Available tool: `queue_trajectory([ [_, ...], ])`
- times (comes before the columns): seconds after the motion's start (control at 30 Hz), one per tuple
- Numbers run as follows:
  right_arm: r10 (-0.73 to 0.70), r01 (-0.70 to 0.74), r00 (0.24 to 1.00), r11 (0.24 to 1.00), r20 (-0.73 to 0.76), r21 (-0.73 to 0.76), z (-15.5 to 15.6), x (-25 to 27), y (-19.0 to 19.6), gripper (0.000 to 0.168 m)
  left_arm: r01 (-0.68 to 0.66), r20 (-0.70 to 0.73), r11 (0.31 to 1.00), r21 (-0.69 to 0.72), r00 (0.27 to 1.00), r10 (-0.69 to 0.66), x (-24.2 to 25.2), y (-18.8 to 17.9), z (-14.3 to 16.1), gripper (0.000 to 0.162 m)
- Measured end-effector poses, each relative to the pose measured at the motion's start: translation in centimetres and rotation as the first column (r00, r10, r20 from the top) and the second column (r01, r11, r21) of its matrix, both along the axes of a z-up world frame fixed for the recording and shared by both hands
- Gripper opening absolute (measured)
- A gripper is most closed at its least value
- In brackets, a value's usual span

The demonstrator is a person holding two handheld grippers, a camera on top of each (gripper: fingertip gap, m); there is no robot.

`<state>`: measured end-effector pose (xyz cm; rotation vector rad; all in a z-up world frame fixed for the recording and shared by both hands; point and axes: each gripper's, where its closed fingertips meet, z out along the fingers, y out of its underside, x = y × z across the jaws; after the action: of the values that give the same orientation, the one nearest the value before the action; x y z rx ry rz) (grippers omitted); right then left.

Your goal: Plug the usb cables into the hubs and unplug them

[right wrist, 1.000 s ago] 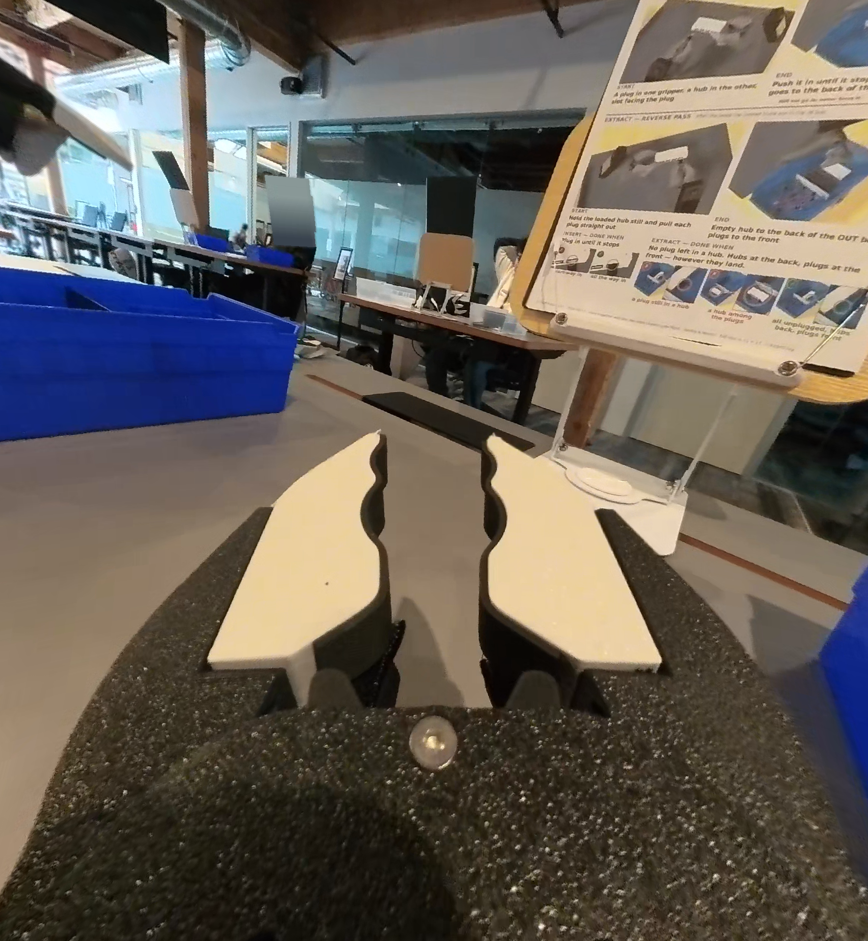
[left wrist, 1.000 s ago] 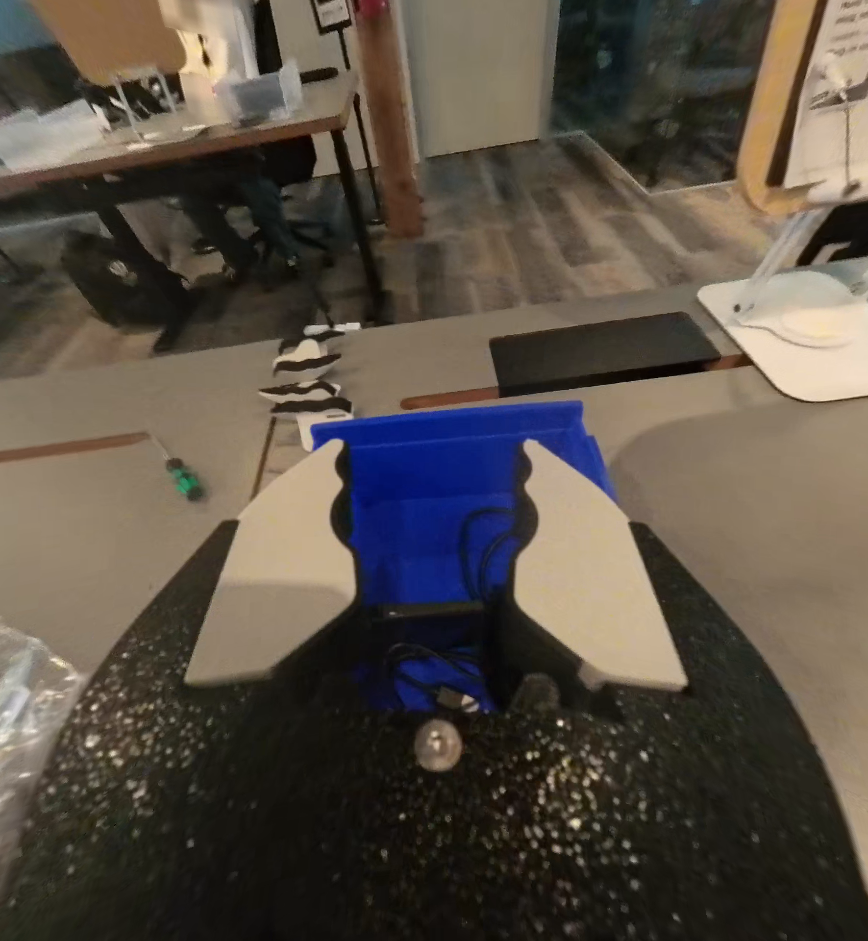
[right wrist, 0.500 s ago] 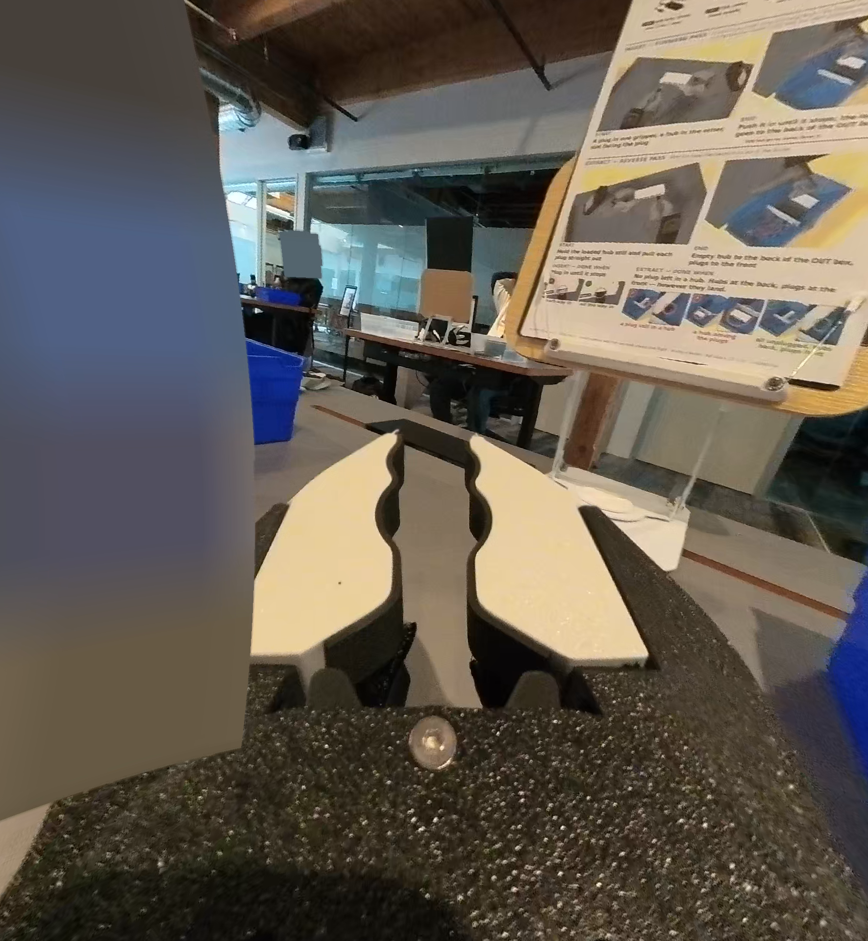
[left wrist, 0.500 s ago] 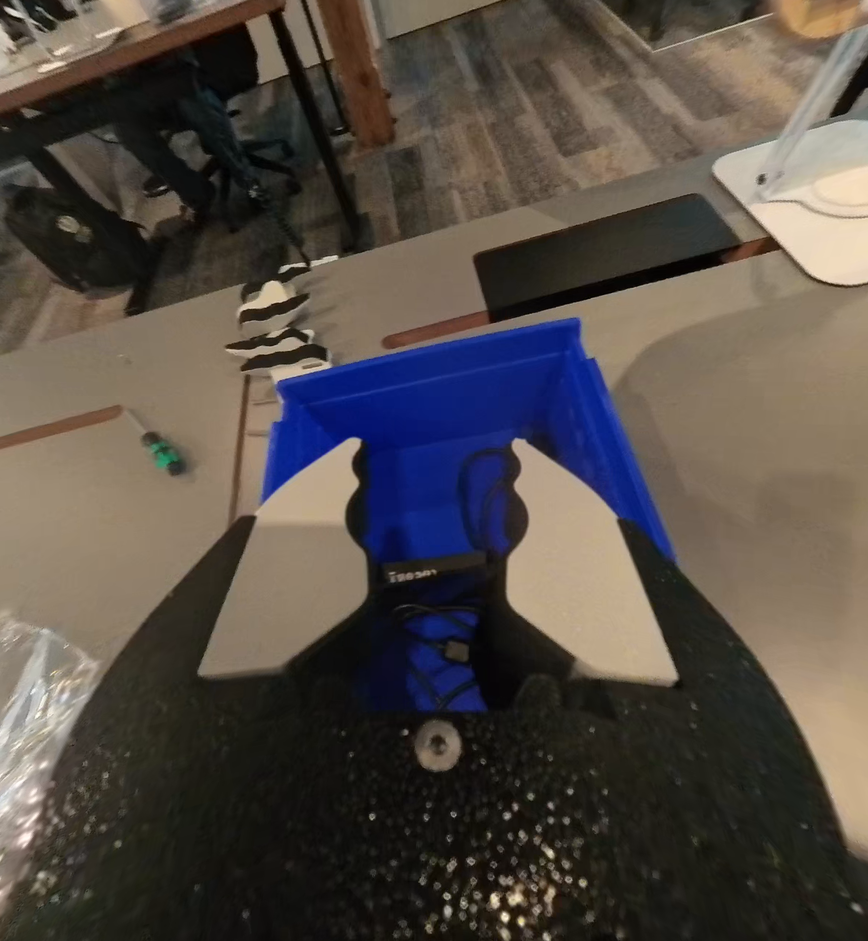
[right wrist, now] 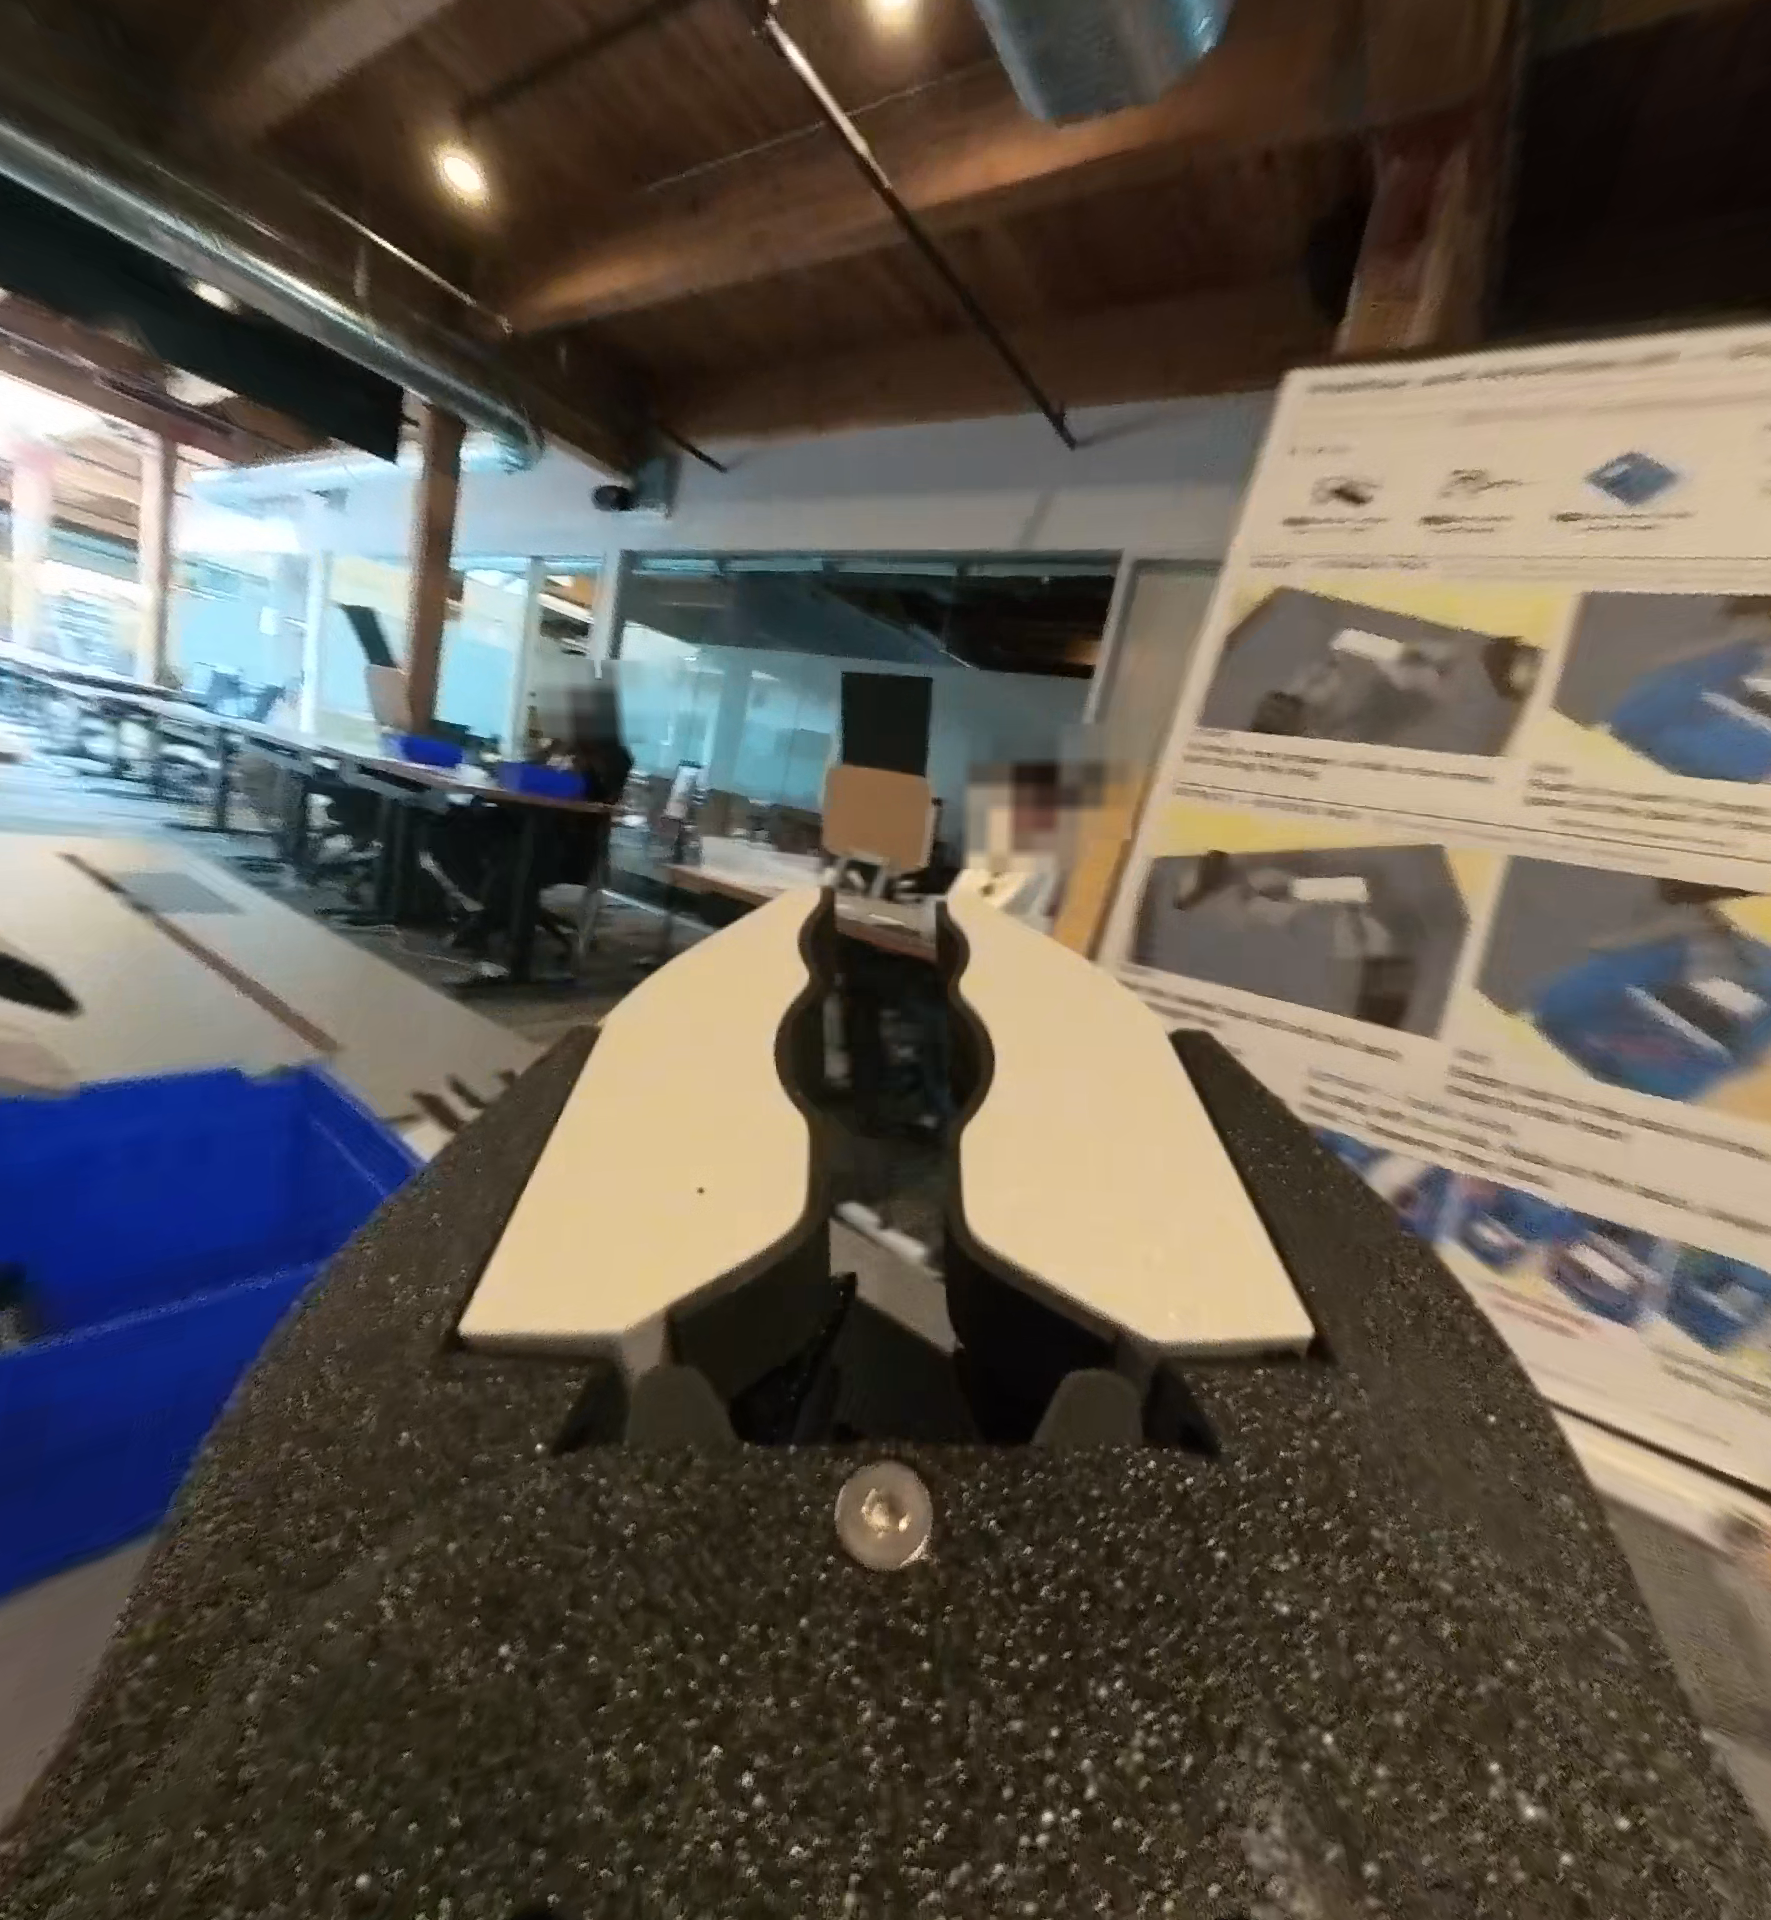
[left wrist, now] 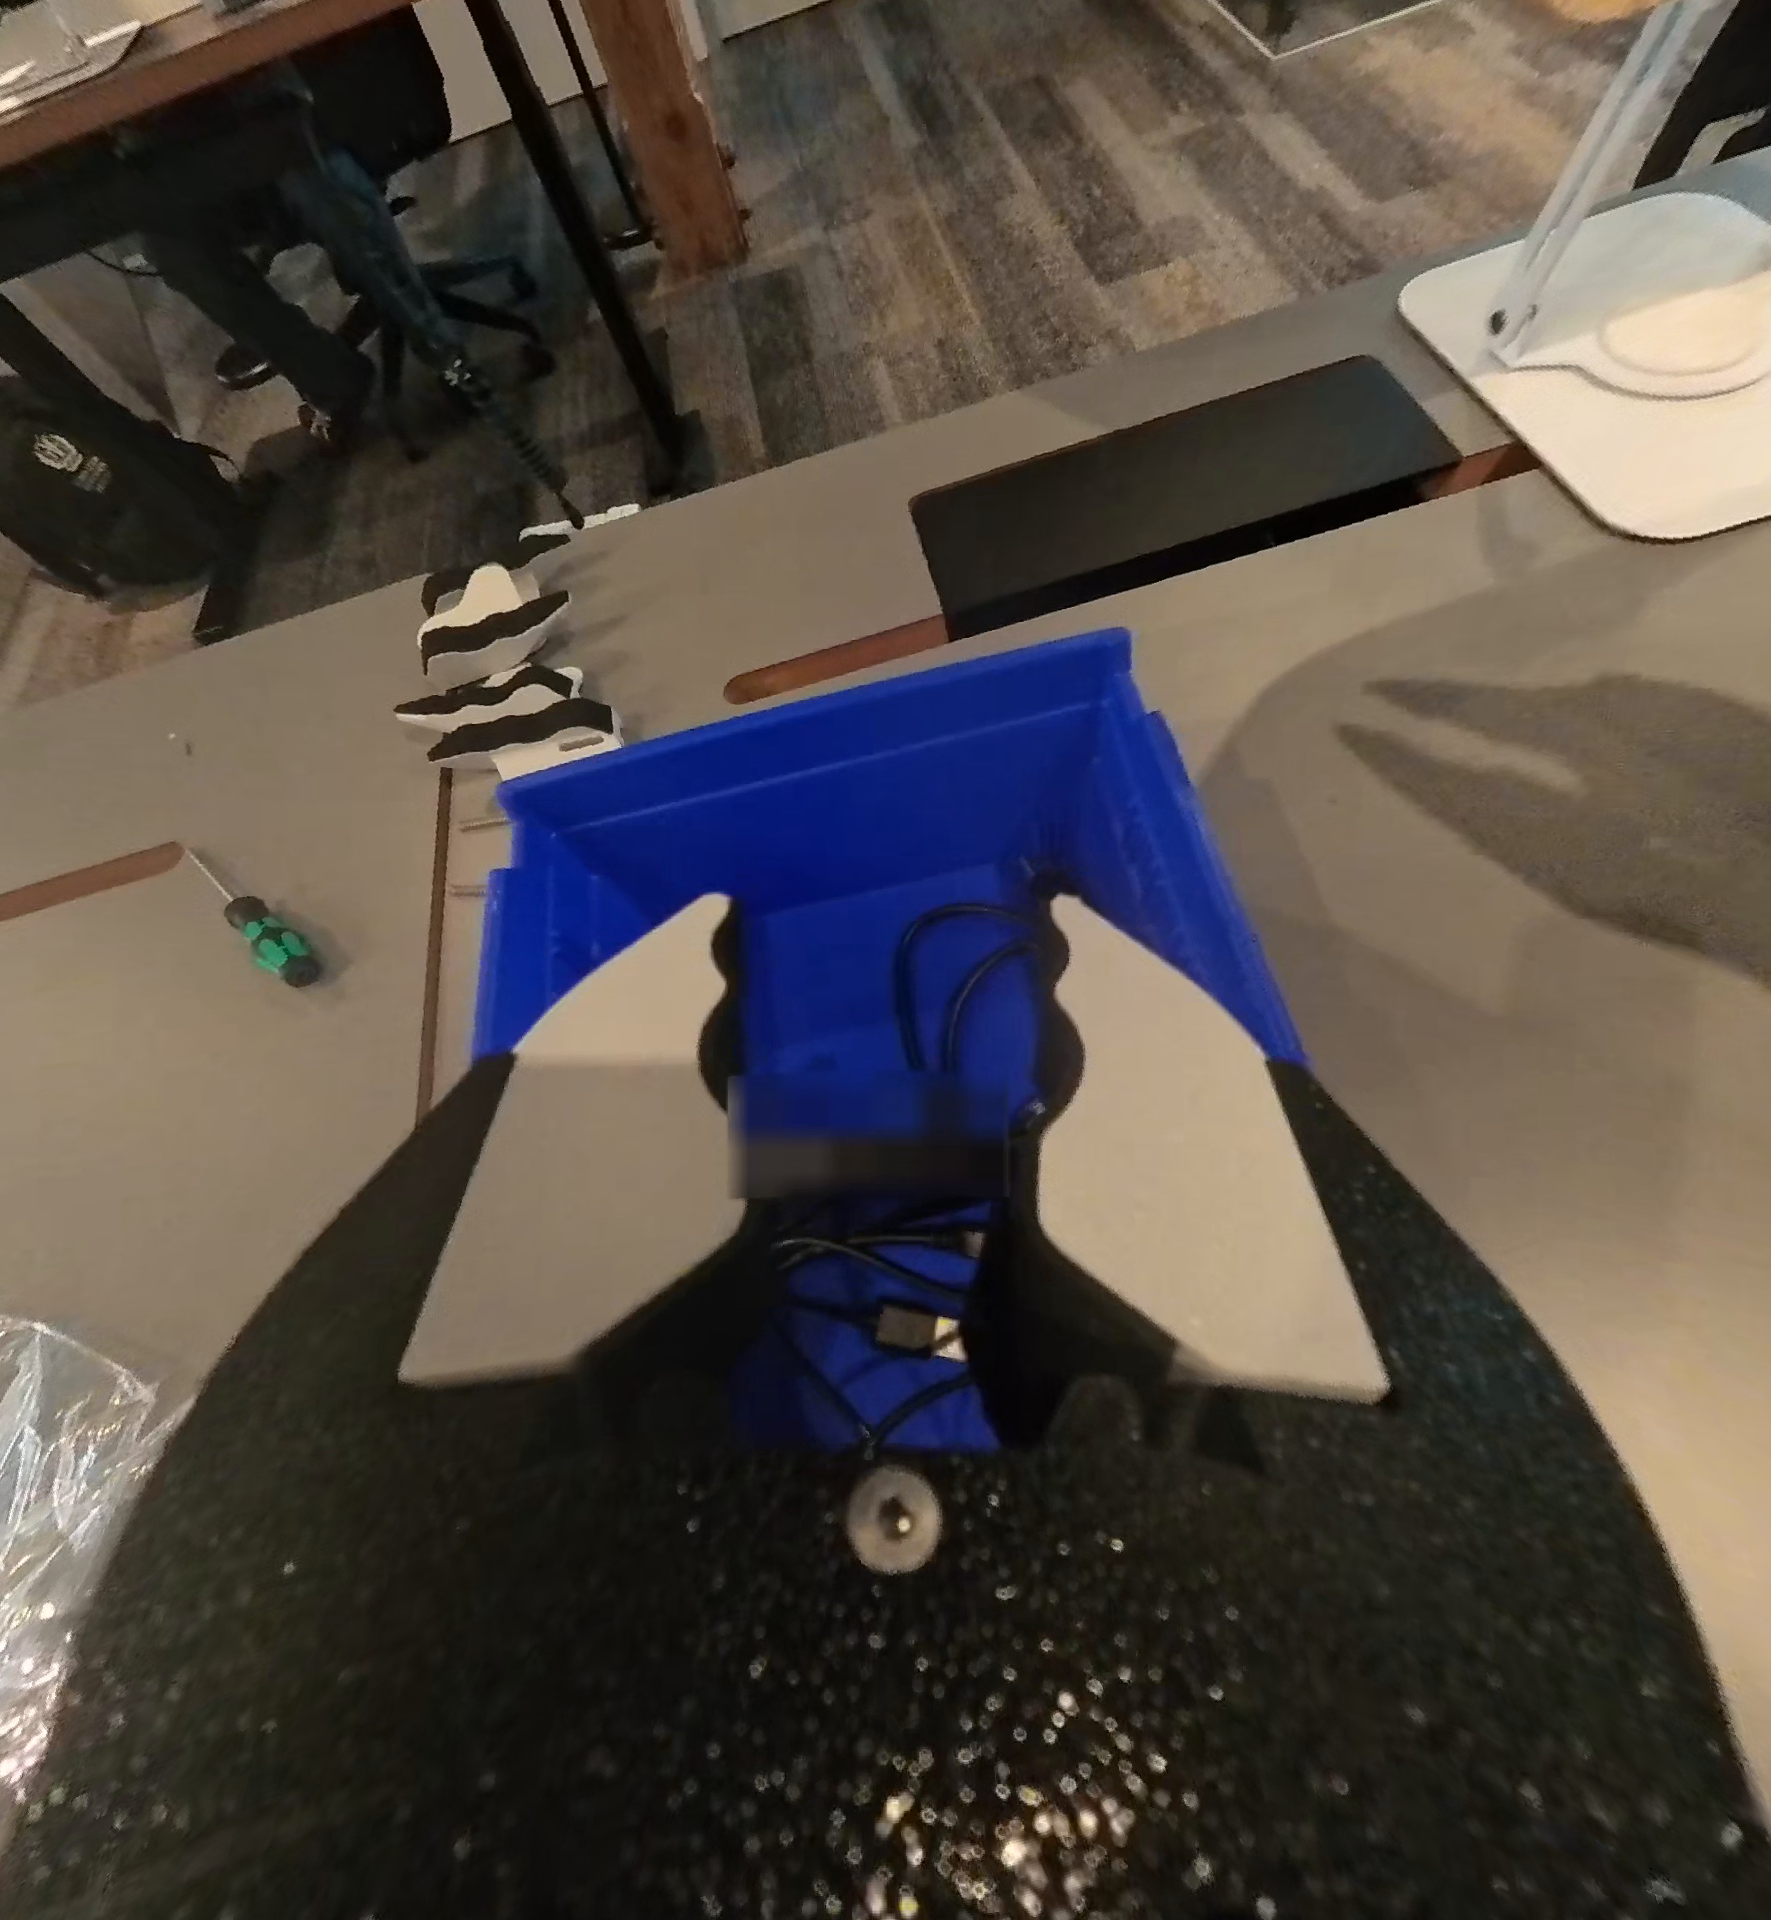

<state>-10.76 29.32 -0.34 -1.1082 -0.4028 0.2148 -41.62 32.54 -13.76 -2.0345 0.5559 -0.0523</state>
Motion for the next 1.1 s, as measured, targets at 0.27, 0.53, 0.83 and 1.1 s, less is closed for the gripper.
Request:
queue_trajectory([
  [0.27,0.228,-0.226,0.974,0.962,-0.007,-0.155,-2.0,-5.7,3.0,0.014,0.001,-0.105,0.993,-0.121,0.994,-0.014,-0.4,0.1,-3.5,0.042],
  [0.53,0.331,-0.325,0.944,0.927,0.004,-0.186,-2.4,-5.5,3.0,0.012,0.09,-0.365,0.942,-0.323,0.907,-0.211,0.0,2.8,-6.6,0.038],
  [0.83,0.334,-0.335,0.942,0.927,-0.032,-0.168,-1.8,-3.5,2.5,0.009,0.2,-0.265,0.626,-0.753,0.78,-0.567,0.6,2.9,-13.9,0.044],
  [1.1,0.352,-0.356,0.935,0.923,-0.055,-0.147,-1.5,-2.9,2.3,0.008,0.086,-0.382,0.626,-0.775,0.725,-0.573,0.2,4.0,-16.3,0.036],
])
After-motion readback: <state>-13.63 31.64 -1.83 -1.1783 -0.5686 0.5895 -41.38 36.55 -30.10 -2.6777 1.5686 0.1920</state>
